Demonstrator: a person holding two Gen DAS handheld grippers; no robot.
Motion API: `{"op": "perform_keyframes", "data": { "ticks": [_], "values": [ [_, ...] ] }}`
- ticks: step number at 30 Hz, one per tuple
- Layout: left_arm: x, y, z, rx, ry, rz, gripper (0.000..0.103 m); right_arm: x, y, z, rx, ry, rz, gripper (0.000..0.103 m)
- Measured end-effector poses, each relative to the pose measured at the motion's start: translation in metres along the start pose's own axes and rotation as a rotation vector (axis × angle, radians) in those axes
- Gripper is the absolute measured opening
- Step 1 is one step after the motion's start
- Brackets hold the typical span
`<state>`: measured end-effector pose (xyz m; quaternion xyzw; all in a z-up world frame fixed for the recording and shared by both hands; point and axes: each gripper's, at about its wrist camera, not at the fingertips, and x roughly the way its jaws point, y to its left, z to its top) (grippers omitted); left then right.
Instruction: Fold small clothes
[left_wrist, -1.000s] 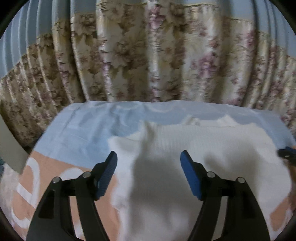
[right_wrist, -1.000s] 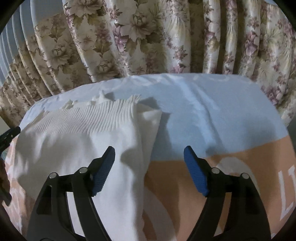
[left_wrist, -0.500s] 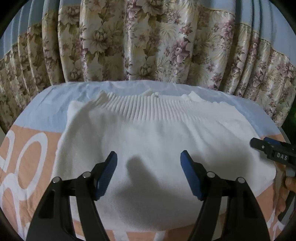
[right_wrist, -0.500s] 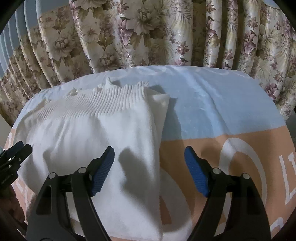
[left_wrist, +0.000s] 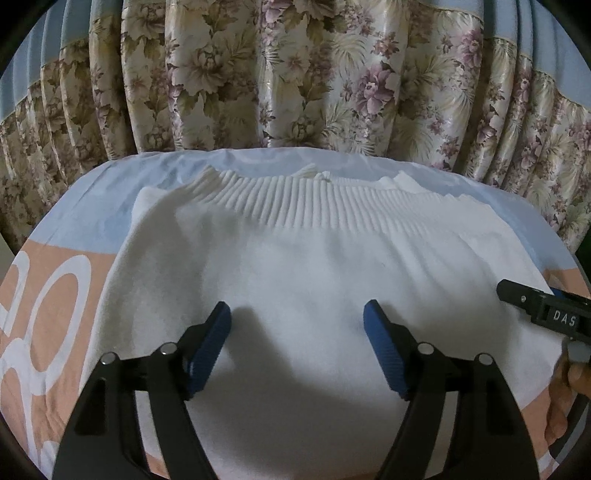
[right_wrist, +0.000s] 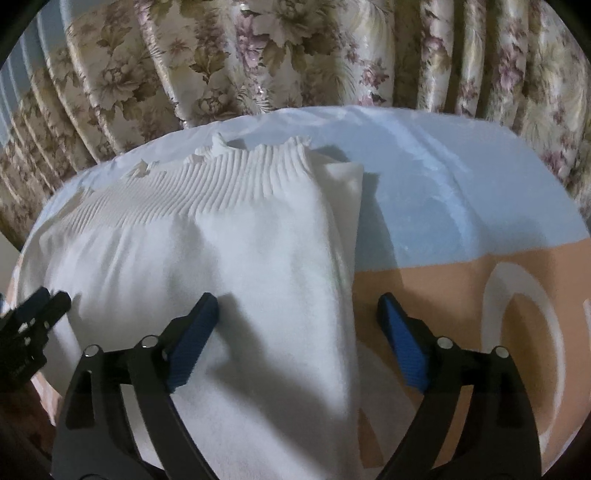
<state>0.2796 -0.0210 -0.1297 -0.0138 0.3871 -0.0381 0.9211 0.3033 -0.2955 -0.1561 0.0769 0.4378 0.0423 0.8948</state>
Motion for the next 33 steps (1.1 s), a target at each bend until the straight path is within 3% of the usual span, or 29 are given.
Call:
{"op": "perform_keyframes", "data": {
  "ticks": [4, 7, 8, 15, 22, 25, 33],
  "values": [
    [0.004, -0.002, 0.0, 0.01, 0.017, 0.017, 0.078, 0.0, 0.0, -0.001, -0.001, -0.005, 0.012, 0.09],
    [0.007, -0.008, 0.0, 0.037, 0.027, 0.044, 0.08, -0.001, 0.0, -0.001, 0.002, -0.014, 0.053, 0.073],
    [0.007, -0.009, 0.0, 0.039, 0.029, 0.049, 0.08, -0.001, 0.0, 0.0, 0.006, -0.015, 0.075, 0.062],
    [0.01, -0.011, -0.001, 0.048, 0.04, 0.069, 0.083, -0.005, 0.003, -0.001, 0.048, -0.019, 0.142, 0.032],
    [0.006, -0.008, 0.0, 0.028, 0.027, 0.033, 0.083, -0.009, 0.006, 0.0, 0.053, -0.034, 0.13, 0.025],
    [-0.002, -0.012, 0.001, 0.028, 0.026, -0.041, 0.082, -0.011, 0.006, 0.0, 0.049, -0.036, 0.129, 0.024],
    [0.001, -0.039, -0.01, 0.108, 0.048, -0.035, 0.083, -0.016, 0.01, 0.009, 0.044, -0.045, 0.129, 0.023]
  ]
}}
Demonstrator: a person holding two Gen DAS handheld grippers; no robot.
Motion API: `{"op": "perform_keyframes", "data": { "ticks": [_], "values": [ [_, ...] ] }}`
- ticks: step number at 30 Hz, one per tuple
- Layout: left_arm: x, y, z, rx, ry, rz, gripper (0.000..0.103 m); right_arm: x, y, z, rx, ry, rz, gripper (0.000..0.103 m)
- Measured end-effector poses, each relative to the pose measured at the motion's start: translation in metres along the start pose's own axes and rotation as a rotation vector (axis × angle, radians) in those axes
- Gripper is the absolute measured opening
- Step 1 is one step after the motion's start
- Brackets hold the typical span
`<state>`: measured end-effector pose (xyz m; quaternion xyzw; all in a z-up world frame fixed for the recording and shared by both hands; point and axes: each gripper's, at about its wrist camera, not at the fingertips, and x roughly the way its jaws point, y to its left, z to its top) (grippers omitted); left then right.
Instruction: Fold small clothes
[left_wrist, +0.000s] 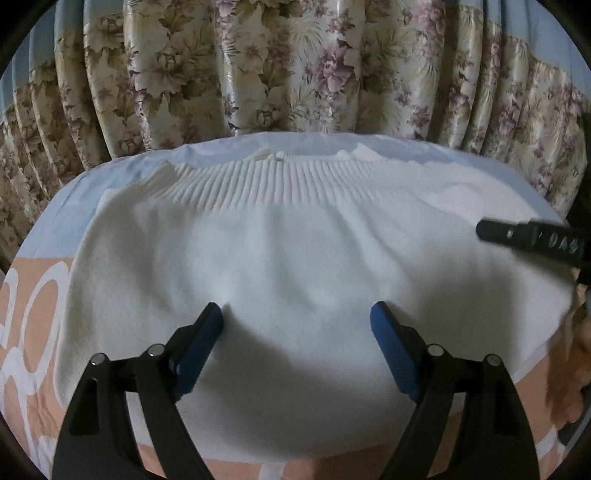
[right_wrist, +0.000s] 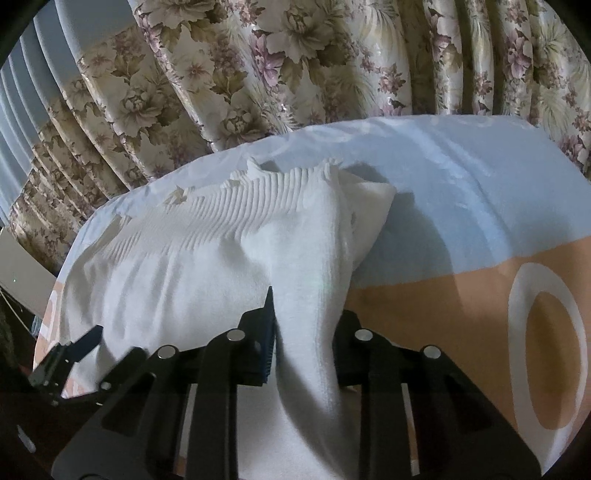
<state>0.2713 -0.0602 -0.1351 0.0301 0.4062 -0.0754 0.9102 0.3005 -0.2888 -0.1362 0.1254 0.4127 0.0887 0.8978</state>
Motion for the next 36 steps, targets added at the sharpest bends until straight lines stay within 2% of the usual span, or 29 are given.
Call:
{"op": "perform_keyframes", "data": {
  "ticks": [4, 6, 9, 11, 14, 16, 19, 23, 28, 34, 36],
  "values": [
    [0.002, 0.001, 0.0, -0.003, 0.004, 0.002, 0.084, -0.01, 0.007, 0.009, -0.001, -0.013, 0.01, 0.022],
    [0.007, -0.007, 0.001, 0.04, 0.027, 0.034, 0.089, -0.014, 0.012, 0.015, -0.002, -0.016, 0.016, 0.022],
    [0.01, -0.017, -0.001, 0.093, 0.034, 0.087, 0.091, -0.024, 0.027, 0.025, -0.008, -0.032, 0.037, 0.022],
    [0.011, -0.015, -0.001, 0.083, 0.037, 0.078, 0.091, -0.028, 0.038, 0.032, -0.014, -0.036, 0.054, 0.022],
    [0.008, -0.006, -0.001, 0.042, 0.021, 0.024, 0.091, -0.03, 0.052, 0.042, -0.022, -0.032, 0.068, 0.022],
    [-0.006, 0.012, -0.001, -0.035, -0.027, -0.077, 0.09, -0.03, 0.061, 0.047, -0.021, -0.029, 0.08, 0.022],
    [-0.022, 0.031, 0.0, -0.081, -0.046, -0.096, 0.09, -0.032, 0.075, 0.053, -0.016, -0.022, 0.112, 0.022],
    [-0.044, 0.075, 0.006, -0.16, -0.066, -0.114, 0.09, -0.034, 0.112, 0.062, -0.044, -0.026, 0.131, 0.022],
    [-0.066, 0.138, 0.005, -0.266, -0.103, -0.076, 0.09, -0.021, 0.166, 0.062, -0.094, -0.017, 0.144, 0.022],
    [-0.075, 0.196, -0.015, -0.3, -0.078, -0.006, 0.09, 0.018, 0.234, 0.045, -0.154, 0.022, 0.185, 0.024],
    [-0.078, 0.209, -0.024, -0.309, -0.067, 0.005, 0.09, 0.035, 0.252, 0.034, -0.161, 0.074, 0.225, 0.035]
  ]
}}
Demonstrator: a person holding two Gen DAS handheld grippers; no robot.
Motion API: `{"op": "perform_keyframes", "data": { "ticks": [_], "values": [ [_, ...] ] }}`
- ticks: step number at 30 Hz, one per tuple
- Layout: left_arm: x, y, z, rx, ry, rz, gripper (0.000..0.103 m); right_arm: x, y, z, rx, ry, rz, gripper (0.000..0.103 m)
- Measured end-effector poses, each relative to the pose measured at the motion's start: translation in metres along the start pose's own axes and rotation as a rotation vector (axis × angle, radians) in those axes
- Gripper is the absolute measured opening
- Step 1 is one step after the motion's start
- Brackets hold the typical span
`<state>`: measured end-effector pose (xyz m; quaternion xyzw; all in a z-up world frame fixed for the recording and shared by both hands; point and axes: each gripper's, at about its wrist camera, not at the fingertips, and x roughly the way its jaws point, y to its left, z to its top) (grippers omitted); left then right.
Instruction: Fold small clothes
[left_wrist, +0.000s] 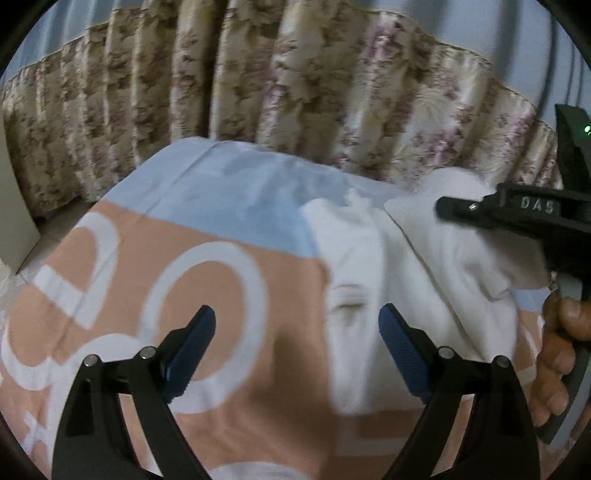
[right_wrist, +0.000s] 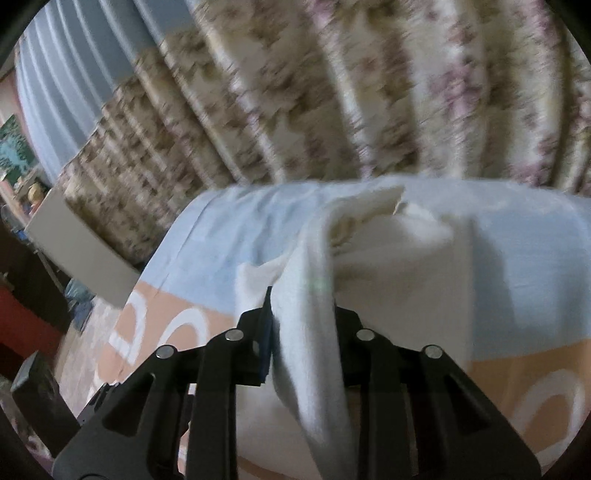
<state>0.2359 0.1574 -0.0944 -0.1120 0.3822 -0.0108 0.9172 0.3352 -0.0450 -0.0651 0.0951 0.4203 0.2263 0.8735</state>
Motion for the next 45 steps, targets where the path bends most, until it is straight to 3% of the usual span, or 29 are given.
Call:
{"op": "perform_keyframes", "data": {
  "ticks": [4, 7, 15, 22, 24, 25, 26, 29, 34, 36, 38, 41, 42, 45],
  "values": [
    [-0.005, 0.019, -0.006, -0.022, 0.005, 0.013, 0.09, 0.01, 0.018, -0.015, -0.009, 0.026, 0.095, 0.04],
    [-0.005, 0.018, -0.008, -0.027, 0.009, 0.001, 0.09, -0.011, 0.019, -0.017, -0.009, -0.022, 0.12, 0.042],
    [-0.016, -0.035, -0.002, 0.034, -0.036, -0.109, 0.09, -0.073, -0.04, -0.019, 0.002, -0.125, -0.011, 0.053],
    [0.0, -0.088, 0.003, 0.115, -0.02, -0.194, 0.089, -0.092, -0.118, -0.062, 0.102, -0.1, -0.087, 0.054],
    [0.015, -0.096, -0.001, 0.14, 0.014, -0.183, 0.053, -0.095, -0.128, -0.072, 0.12, -0.091, -0.087, 0.054],
    [0.021, -0.097, -0.003, 0.149, 0.038, -0.18, 0.025, -0.096, -0.132, -0.077, 0.126, -0.085, -0.082, 0.055],
    [0.026, -0.098, -0.005, 0.155, 0.054, -0.173, 0.014, -0.096, -0.134, -0.082, 0.127, -0.08, -0.076, 0.056],
    [0.031, -0.095, -0.016, 0.162, 0.056, -0.141, 0.01, -0.097, -0.134, -0.092, 0.116, -0.071, -0.072, 0.058],
    [0.009, -0.072, -0.023, 0.154, -0.005, -0.061, 0.01, -0.096, -0.123, -0.099, 0.099, -0.059, -0.046, 0.059],
    [0.008, -0.065, -0.028, 0.159, 0.008, -0.033, 0.01, -0.095, -0.114, -0.101, 0.077, -0.06, -0.034, 0.061],
    [0.017, -0.054, -0.039, 0.15, 0.049, -0.019, 0.012, -0.088, -0.101, -0.104, 0.051, -0.058, -0.032, 0.063],
    [0.021, -0.045, -0.049, 0.141, 0.039, -0.047, 0.017, -0.07, -0.086, -0.114, 0.014, -0.018, -0.026, 0.063],
    [0.021, -0.044, -0.049, 0.147, 0.034, -0.043, 0.023, -0.064, -0.082, -0.118, 0.002, -0.004, -0.027, 0.063],
    [0.02, -0.036, -0.047, 0.131, 0.031, -0.009, 0.059, -0.049, -0.074, -0.128, -0.042, 0.035, -0.065, 0.064]
  ]
}}
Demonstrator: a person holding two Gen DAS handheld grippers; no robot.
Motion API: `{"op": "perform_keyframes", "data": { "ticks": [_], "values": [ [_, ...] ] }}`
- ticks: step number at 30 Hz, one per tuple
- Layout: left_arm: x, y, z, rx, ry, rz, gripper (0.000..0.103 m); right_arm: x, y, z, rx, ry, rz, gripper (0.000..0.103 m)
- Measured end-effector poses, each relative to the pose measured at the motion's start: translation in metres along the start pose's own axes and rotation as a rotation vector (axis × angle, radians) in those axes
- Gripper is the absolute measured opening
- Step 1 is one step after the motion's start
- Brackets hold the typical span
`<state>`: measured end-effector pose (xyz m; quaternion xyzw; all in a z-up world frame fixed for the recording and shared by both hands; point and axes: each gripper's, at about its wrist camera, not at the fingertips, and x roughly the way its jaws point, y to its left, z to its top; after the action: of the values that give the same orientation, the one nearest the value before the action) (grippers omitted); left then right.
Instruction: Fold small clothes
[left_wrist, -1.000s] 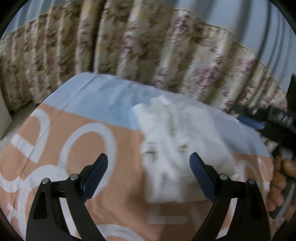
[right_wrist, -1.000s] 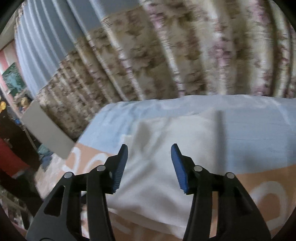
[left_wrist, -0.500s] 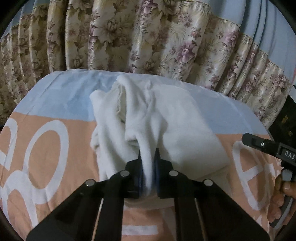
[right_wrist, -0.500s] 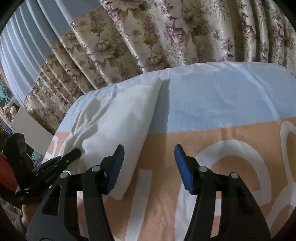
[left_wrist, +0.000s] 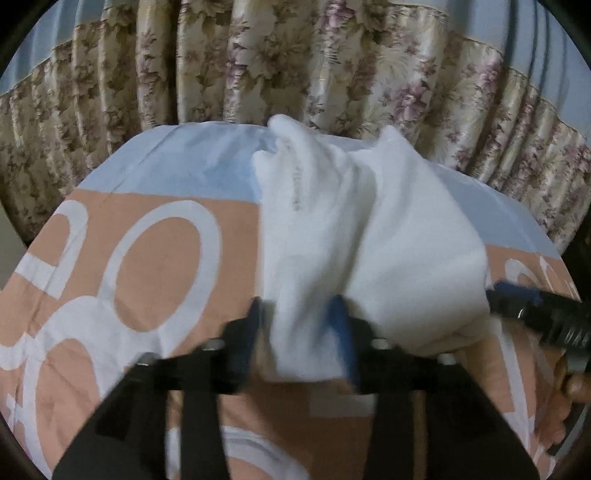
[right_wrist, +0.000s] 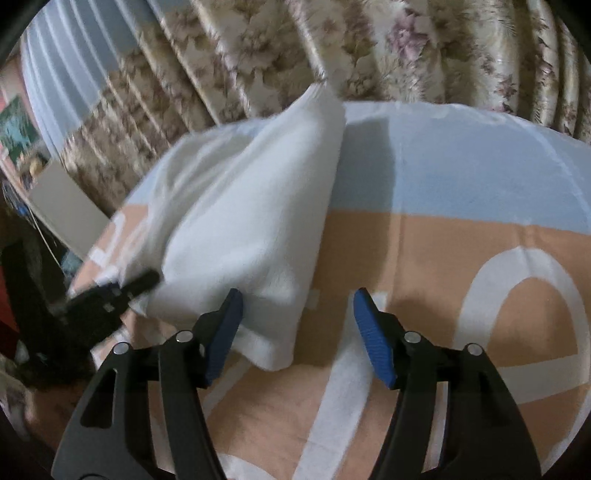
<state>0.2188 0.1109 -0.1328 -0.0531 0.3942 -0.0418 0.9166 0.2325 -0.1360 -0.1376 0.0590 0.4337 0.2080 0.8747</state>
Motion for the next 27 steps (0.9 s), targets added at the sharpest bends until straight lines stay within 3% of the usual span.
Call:
{"op": "perform_keyframes", "data": {
  "ticks": [1, 6, 10, 13, 18, 24, 27],
  "values": [
    [-0.002, 0.006, 0.001, -0.018, -0.013, 0.011, 0.066, 0.004, 0.002, -0.002, -0.007, 0.01, -0.013, 0.064],
    [-0.029, 0.016, 0.013, -0.021, -0.075, 0.03, 0.066, 0.006, -0.001, -0.009, -0.02, 0.005, -0.032, 0.069],
    [-0.059, 0.011, 0.042, 0.006, -0.161, 0.003, 0.068, -0.001, -0.004, -0.008, -0.021, -0.033, -0.033, 0.069],
    [-0.067, 0.006, 0.07, 0.021, -0.218, 0.0, 0.076, -0.008, -0.005, -0.006, -0.028, -0.06, -0.042, 0.07],
    [-0.025, -0.003, 0.112, 0.044, -0.159, 0.012, 0.076, -0.02, -0.003, 0.012, -0.043, -0.126, -0.088, 0.075],
    [0.022, -0.007, 0.125, 0.048, -0.076, 0.015, 0.076, -0.037, -0.003, 0.062, -0.049, -0.268, -0.229, 0.088],
    [0.047, -0.005, 0.126, 0.037, -0.027, 0.022, 0.076, -0.035, -0.01, 0.08, -0.022, -0.292, -0.242, 0.091]
  ]
}}
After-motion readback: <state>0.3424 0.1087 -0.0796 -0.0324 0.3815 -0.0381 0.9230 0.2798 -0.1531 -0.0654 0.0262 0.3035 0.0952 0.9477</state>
